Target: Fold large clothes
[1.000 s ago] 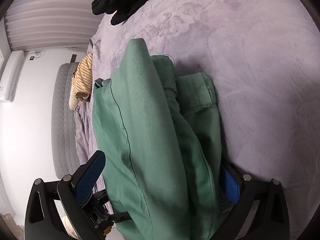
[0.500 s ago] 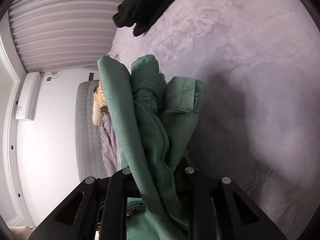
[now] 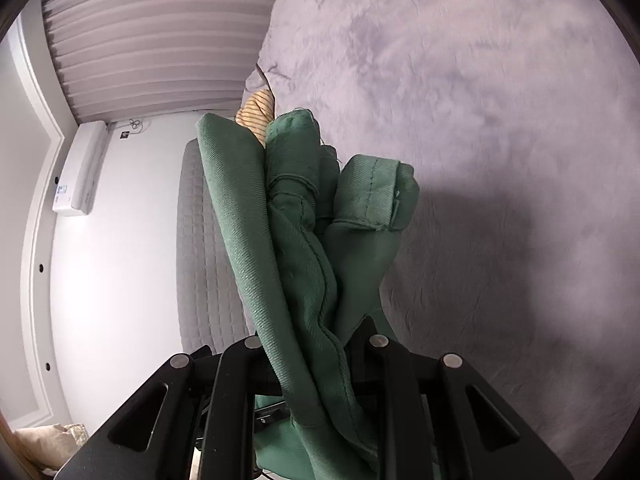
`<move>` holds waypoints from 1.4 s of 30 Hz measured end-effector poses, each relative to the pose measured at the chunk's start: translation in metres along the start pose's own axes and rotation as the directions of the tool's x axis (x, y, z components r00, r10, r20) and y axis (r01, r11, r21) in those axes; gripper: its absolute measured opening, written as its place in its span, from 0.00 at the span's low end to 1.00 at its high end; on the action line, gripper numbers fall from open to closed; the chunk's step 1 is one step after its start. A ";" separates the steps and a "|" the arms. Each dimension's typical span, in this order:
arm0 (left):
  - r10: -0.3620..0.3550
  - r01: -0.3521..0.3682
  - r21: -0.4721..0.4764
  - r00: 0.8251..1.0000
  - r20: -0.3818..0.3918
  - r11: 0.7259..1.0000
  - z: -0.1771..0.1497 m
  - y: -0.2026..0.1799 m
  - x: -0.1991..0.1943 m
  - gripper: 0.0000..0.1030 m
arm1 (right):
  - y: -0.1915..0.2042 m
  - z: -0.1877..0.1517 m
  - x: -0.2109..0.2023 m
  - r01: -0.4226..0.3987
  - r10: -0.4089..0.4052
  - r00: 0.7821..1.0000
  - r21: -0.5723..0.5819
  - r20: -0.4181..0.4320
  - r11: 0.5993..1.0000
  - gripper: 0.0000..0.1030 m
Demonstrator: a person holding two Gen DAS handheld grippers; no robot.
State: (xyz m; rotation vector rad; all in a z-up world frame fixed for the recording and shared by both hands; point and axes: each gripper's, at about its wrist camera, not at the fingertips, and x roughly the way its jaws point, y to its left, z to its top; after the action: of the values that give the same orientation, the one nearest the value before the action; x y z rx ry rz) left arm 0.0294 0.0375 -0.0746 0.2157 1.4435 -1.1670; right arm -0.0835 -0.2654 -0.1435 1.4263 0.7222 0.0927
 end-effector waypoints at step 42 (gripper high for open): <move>0.218 -0.161 0.418 0.972 -0.091 0.894 -0.087 -0.030 0.003 0.68 | 0.006 -0.162 -0.029 0.595 -0.591 0.801 -0.016 0.097 0.803 0.75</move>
State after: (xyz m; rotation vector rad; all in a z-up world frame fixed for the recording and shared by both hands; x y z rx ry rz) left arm -0.0486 0.0854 -0.0804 0.7263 1.2465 -1.3004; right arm -0.1856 -0.1385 -0.1220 1.0928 1.0585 -0.4426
